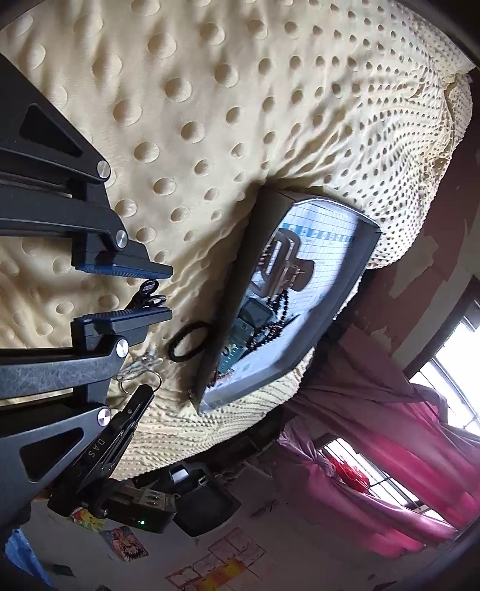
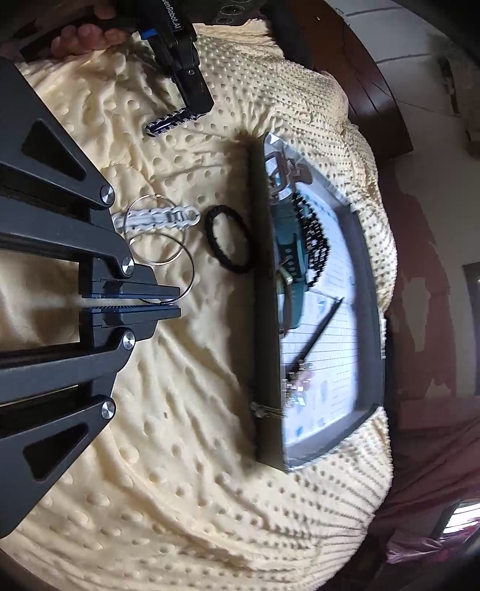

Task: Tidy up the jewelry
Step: 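Carry the ring and clip into the grey tray and open both grippers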

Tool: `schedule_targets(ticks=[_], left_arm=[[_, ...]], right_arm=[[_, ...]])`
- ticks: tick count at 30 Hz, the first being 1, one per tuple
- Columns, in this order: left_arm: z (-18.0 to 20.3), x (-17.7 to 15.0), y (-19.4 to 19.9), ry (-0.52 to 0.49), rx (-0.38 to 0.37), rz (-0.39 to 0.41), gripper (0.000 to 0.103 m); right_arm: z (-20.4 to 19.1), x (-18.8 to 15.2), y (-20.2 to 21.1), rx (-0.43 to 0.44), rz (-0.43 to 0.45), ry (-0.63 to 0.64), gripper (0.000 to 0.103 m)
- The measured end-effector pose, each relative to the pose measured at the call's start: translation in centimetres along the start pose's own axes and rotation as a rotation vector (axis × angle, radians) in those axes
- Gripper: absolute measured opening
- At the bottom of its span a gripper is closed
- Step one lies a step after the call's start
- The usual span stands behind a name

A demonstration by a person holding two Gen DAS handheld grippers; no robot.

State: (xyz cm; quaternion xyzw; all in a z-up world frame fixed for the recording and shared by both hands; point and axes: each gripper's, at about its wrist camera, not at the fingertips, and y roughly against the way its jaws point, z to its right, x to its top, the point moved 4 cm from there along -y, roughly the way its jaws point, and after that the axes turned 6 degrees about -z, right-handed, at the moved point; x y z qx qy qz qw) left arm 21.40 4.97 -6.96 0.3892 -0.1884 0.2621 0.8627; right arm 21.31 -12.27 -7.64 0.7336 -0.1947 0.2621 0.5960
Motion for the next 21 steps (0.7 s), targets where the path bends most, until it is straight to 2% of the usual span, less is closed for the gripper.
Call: schedule_targets(ticks=[8,17,21], left_arm=[[0.8,1.9,2.2,-0.011,-0.038,0.117,0.015],[2.7,7.5,4.0,-0.046,0.023,0.288,0.014],[2.0,10.2,3.3,-0.051,0.040,0.306,0.014]], right_arm=[[-1.3,2.9,2.5,-0.008,0.100,0.053,0.002],[-4.4,8.3,4.8,0.013,0.212,0.127,0.002],[-5.6,10.8,4.5,0.021,0.240,0.136,0.002]])
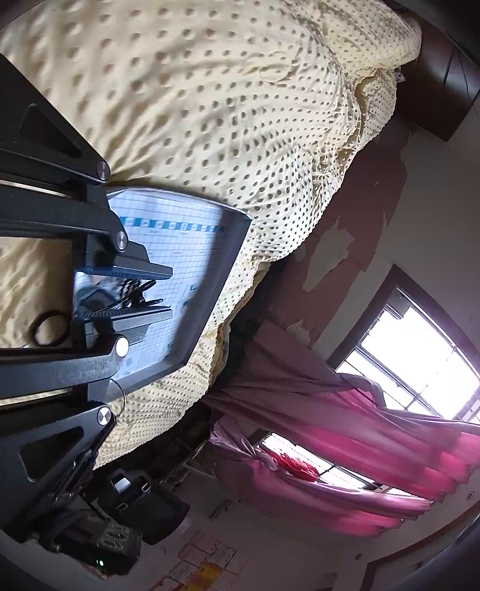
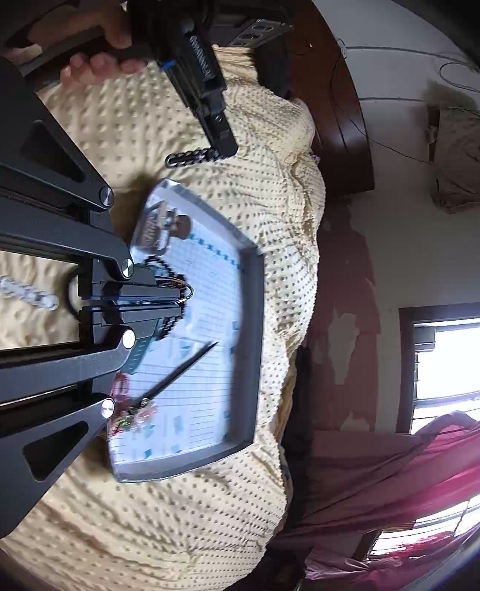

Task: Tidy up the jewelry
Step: 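Carry the ring and clip into the grey tray and open both grippers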

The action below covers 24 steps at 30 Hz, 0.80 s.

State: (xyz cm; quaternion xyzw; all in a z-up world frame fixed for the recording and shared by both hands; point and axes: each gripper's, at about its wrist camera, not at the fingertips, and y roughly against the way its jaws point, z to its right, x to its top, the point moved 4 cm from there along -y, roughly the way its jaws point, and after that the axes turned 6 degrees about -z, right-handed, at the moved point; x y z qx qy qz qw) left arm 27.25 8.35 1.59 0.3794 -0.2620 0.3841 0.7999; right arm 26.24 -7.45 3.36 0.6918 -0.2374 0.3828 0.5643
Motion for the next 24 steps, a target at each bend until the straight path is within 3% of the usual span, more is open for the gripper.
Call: schedule_targets(ticks=[9,16,24], left_arm=[[-3.3,1.2,-4.3,0.062,0.014,-0.040,0.014],[-4.2,0.1,-6.2,0.018,0.064,-0.117,0.014],[-4.9,-0.4,-7.0,0.001,0.110,-0.173,0.014]], right_arm=[[-3.0,2.9,-5.2,0.028,-0.010,-0.004,0.002],[-3.9,1.6,-8.3,0.032,-0.083,-0.008,0.002],[-1.9,0.4,-9.2,0.020,-0.130,-0.065,0.002]])
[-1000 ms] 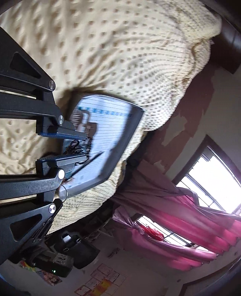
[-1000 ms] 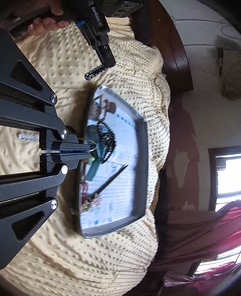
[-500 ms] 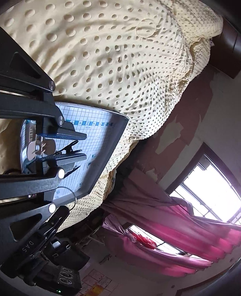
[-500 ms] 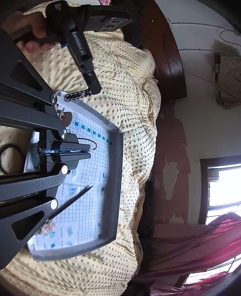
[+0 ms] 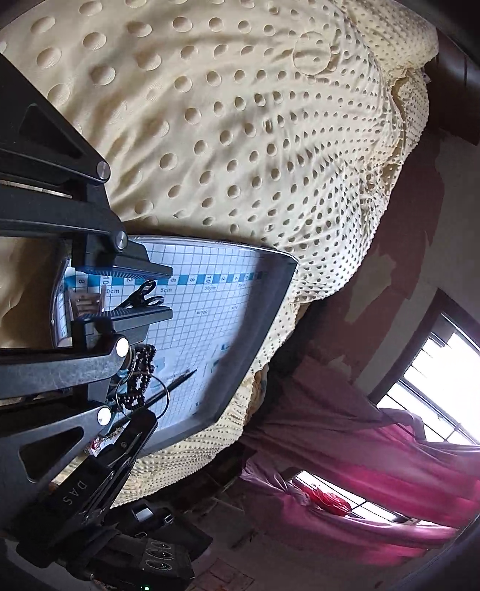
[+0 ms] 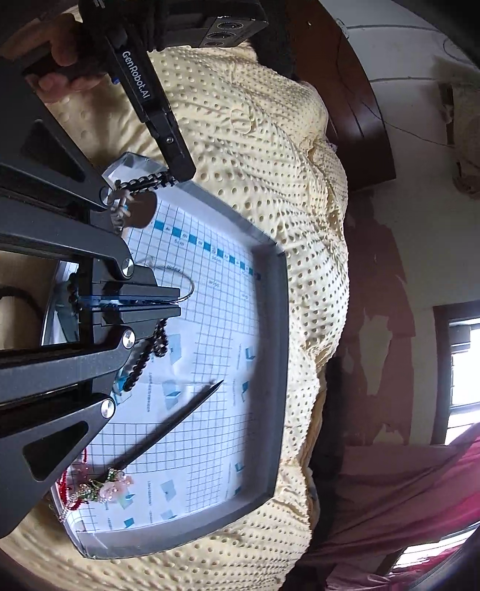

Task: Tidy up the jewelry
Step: 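Carry the ring and clip into the grey tray and open both grippers, then withdraw both tools from the tray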

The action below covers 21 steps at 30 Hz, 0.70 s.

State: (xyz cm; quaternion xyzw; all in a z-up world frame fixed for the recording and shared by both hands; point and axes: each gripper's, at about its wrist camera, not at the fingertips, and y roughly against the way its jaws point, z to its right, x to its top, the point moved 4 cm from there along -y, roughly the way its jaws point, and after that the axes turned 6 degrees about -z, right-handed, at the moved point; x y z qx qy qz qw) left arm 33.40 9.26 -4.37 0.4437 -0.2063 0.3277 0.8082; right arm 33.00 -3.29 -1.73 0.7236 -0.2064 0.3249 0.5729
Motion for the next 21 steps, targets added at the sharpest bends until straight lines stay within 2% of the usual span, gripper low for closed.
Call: schedule_targets(ticks=[5,8,10,12,14,16,17,19,21], left_arm=[[0.1,-0.1,-0.3,-0.020,0.032,-0.018,0.017],[0.5,-0.2,-0.3,-0.044,0.062,-0.015,0.031],[0.7,-0.2,-0.1,-0.059,0.081,-0.004,0.046],[0.9,-0.2,0.3,-0.074,0.090,0.011,0.053],[1.2,-0.2,0.6,-0.087,0.096,0.016,0.063],[1.6,-0.3,1.1,-0.104,0.109,0.030,0.083],[1.8,-0.3,1.4,-0.113,0.111,0.039,0.085],[2.3,-0.5,2.1,-0.125,0.114,0.054,0.092],[2.7,-0.8,2.8,-0.130,0.116,0.072,0.103]], right_arm=[[0.7,-0.4,-0.2,0.008,-0.022,-0.027,0.003],[1.0,-0.5,0.1,0.008,-0.025,-0.037,0.005],[1.3,-0.6,0.5,0.009,-0.020,-0.046,0.012],[1.7,-0.6,0.9,0.011,-0.014,-0.051,0.028],[2.0,-0.7,1.6,0.010,0.001,-0.056,0.033],[2.5,-0.8,2.3,0.001,0.007,-0.059,0.033],[2.8,-0.9,2.8,-0.004,0.013,-0.064,0.038],[3.6,-1.1,3.9,-0.009,0.031,-0.075,0.053],[4.3,-1.4,5.1,-0.009,0.049,-0.081,0.057]])
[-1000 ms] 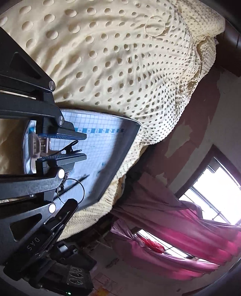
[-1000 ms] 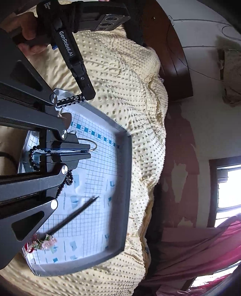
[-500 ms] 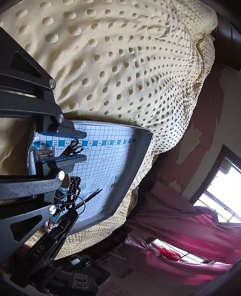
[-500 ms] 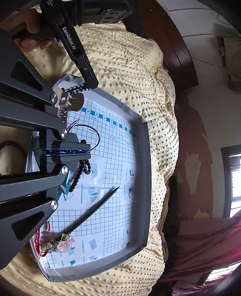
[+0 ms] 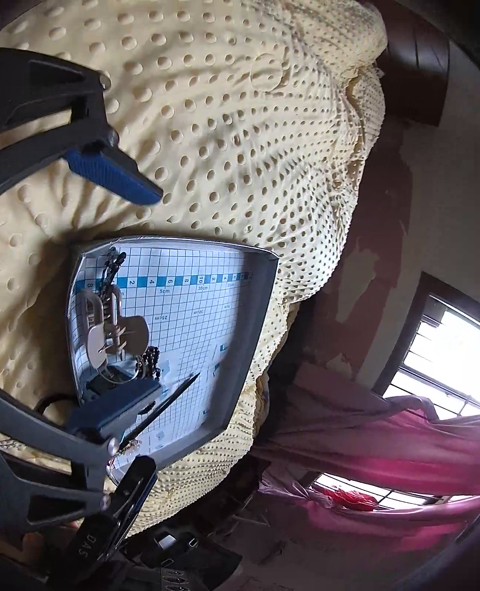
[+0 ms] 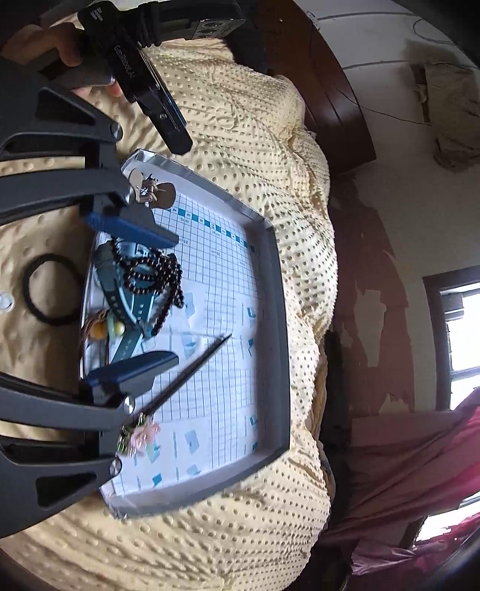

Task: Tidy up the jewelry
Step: 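Withdraw both tools from the tray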

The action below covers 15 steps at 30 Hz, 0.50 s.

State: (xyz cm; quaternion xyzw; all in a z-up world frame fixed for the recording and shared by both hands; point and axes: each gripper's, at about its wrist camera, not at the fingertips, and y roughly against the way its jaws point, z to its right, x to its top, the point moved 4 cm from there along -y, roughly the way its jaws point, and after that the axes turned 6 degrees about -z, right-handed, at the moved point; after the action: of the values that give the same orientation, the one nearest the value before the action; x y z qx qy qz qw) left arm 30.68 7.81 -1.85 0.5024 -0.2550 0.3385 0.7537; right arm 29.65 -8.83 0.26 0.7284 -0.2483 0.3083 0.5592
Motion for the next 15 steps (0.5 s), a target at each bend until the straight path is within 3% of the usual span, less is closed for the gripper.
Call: schedule_targets(ticks=[2,7,11,15], left_arm=[[0.5,-0.4,0.9,-0.012,-0.008,0.019,0.103],[2.7,-2.3,3.7,-0.092,-0.012,0.057,0.103],[4.5,-3.3,6.1,-0.170,0.000,0.104,0.103],[5.7,-4.2,8.6,-0.170,-0.016,0.149,0.103]], right_arm=[[0.6,-0.2,1.3,-0.003,0.019,0.006,0.063],[1.4,-1.0,5.0,0.035,0.095,0.022,0.098],[1.5,-2.2,7.8,0.033,0.144,0.060,0.102],[2.2,-3.8,10.5,0.019,0.178,0.078,0.102]])
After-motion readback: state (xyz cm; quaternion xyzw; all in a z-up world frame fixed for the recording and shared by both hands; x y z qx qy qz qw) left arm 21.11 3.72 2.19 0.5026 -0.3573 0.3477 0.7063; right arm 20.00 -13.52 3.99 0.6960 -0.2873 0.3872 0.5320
